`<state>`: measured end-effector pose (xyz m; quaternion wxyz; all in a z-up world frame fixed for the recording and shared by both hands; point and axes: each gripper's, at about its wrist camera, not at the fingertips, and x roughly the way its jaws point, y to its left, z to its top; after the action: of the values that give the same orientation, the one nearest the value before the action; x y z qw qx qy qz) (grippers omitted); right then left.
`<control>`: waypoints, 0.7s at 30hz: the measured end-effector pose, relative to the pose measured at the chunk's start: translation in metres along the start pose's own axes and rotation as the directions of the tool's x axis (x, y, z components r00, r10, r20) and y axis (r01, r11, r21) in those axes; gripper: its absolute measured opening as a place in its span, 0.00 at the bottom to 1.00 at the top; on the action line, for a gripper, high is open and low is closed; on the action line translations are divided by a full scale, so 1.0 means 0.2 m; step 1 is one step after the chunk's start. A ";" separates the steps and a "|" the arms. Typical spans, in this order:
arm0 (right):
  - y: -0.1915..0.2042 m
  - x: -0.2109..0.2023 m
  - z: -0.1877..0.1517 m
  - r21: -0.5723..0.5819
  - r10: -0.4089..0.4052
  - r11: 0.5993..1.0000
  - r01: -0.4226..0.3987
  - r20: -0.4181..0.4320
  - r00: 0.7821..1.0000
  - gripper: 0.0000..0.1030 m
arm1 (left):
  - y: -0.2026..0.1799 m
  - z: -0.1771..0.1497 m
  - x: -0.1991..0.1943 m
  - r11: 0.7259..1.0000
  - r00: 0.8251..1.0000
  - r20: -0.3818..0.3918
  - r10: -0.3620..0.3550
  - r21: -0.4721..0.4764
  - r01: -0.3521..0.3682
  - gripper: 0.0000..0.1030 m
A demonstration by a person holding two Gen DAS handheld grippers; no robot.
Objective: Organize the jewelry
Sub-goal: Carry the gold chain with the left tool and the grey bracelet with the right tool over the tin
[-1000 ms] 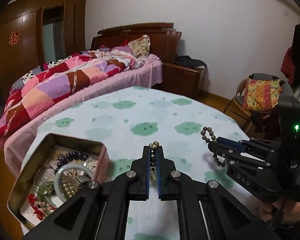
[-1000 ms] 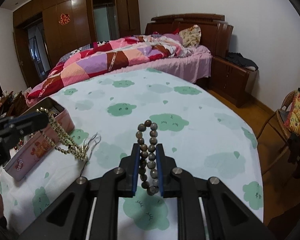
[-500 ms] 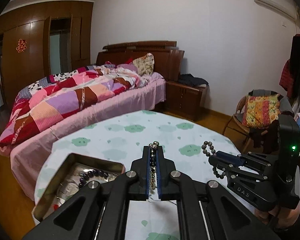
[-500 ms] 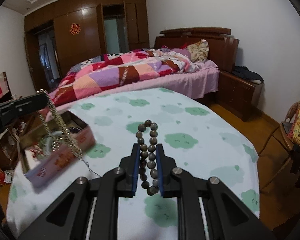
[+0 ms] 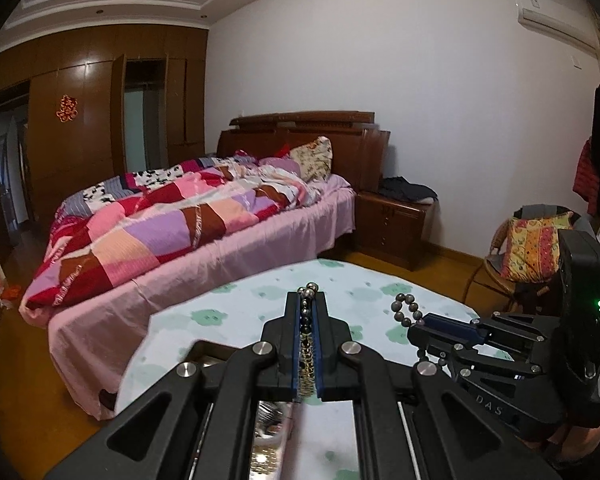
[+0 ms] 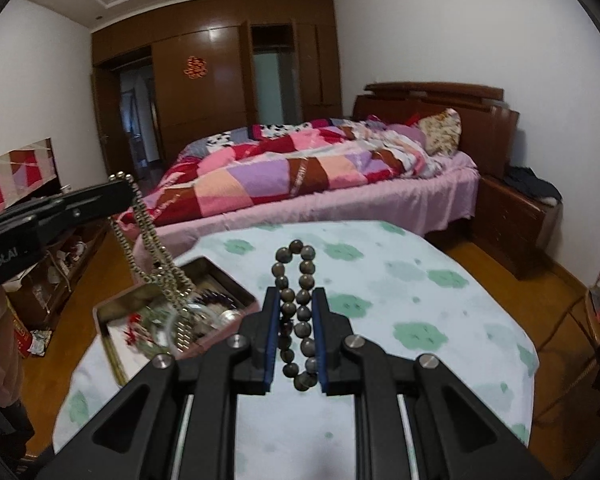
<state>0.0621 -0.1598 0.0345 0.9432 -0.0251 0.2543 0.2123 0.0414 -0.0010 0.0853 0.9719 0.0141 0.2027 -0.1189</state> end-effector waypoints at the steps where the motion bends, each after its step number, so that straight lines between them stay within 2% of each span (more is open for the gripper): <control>1: 0.02 0.00 0.01 -0.006 0.006 1.000 -0.006 0.004 1.000 0.17 | 0.02 0.01 -0.01 1.000 1.000 0.006 0.008 -0.001 -0.008 0.04; 7: 0.15 0.03 0.09 -0.055 0.053 0.997 -0.052 0.019 0.998 0.17 | 0.14 0.07 -0.07 0.999 0.998 0.030 0.048 -0.028 -0.047 0.04; 12: 0.22 0.08 0.13 -0.076 0.084 0.994 -0.083 0.002 0.996 0.17 | 0.22 0.05 -0.07 0.996 0.997 0.027 0.075 -0.051 -0.074 0.04; 21: 0.36 0.21 0.13 -0.111 0.129 0.985 -0.132 -0.035 0.991 0.17 | 0.37 -0.06 0.01 0.989 0.994 -0.032 0.100 -0.102 -0.103 0.04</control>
<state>0.0767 -0.0739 0.0403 0.9208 -0.0649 0.2558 0.2873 0.0567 0.0713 0.0723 0.9733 -0.0245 0.2207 -0.0582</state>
